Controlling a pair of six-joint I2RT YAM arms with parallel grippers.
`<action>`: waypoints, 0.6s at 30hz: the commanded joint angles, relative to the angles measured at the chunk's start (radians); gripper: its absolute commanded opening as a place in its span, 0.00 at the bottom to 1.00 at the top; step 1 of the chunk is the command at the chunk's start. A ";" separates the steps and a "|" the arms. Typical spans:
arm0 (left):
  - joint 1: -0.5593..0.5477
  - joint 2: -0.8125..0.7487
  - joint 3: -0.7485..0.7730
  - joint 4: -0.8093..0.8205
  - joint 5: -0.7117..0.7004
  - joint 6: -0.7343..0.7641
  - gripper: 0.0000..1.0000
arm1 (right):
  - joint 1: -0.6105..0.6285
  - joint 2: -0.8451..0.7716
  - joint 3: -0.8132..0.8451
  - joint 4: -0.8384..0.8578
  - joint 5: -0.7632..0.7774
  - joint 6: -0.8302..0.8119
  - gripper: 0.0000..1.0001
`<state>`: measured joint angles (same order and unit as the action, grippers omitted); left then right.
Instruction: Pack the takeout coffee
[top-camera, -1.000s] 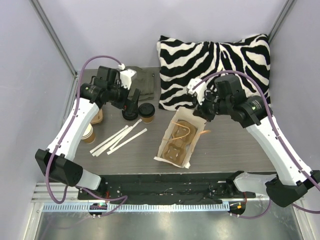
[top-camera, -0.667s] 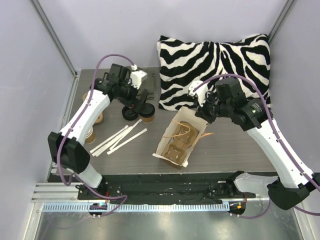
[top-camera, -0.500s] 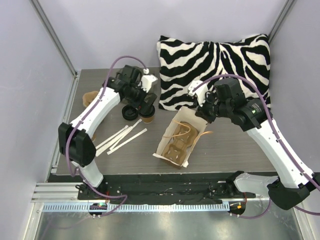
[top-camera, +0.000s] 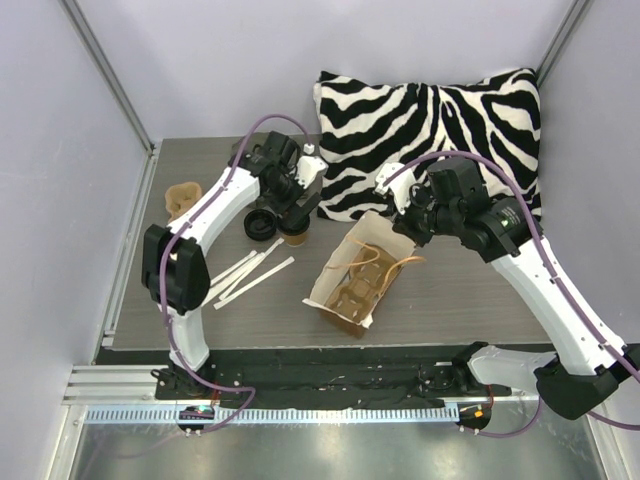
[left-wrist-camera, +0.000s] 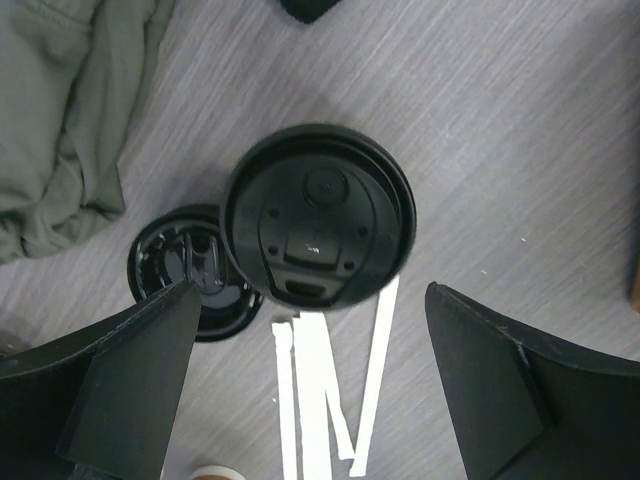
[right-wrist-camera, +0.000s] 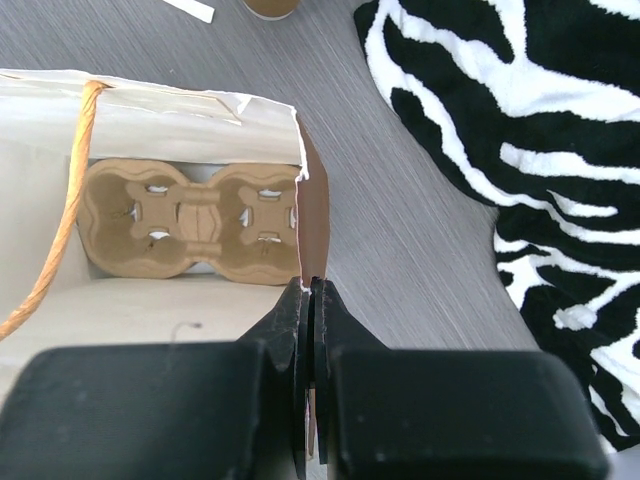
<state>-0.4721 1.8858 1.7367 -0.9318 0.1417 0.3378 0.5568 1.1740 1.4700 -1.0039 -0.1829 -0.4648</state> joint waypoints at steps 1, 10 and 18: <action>-0.005 0.044 0.070 0.022 -0.011 0.046 1.00 | 0.005 0.006 0.007 0.016 0.013 -0.012 0.01; -0.005 0.110 0.132 -0.012 0.025 0.041 0.98 | 0.005 0.019 0.001 0.002 0.020 -0.032 0.01; -0.005 0.139 0.132 -0.032 0.041 0.047 0.89 | 0.005 0.039 0.007 -0.002 0.019 -0.029 0.01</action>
<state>-0.4740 2.0083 1.8324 -0.9421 0.1513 0.3752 0.5571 1.2118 1.4696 -1.0203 -0.1730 -0.4881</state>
